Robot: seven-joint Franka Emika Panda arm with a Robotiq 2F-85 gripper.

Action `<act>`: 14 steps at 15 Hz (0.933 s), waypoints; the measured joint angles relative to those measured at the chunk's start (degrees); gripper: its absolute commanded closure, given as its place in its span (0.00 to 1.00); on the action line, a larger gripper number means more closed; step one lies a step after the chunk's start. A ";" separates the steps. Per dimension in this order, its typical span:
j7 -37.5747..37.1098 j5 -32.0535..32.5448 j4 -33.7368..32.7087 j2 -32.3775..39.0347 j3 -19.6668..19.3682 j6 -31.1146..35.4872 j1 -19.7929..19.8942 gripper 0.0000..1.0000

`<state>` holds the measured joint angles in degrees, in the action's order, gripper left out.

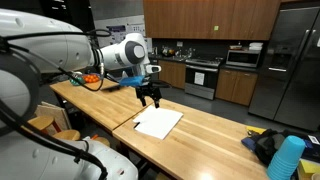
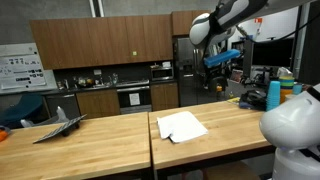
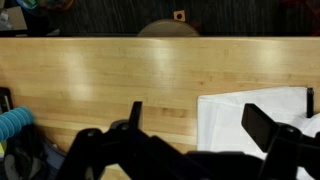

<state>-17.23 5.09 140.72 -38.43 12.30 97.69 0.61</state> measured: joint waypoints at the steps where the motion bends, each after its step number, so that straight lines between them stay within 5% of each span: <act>1: 0.00 0.00 -0.01 -0.01 0.00 0.01 0.00 0.00; 14: 0.13 0.00 -0.13 0.86 0.02 0.07 -1.03 0.00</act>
<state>-17.10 5.09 140.59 -37.57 12.32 97.77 -0.42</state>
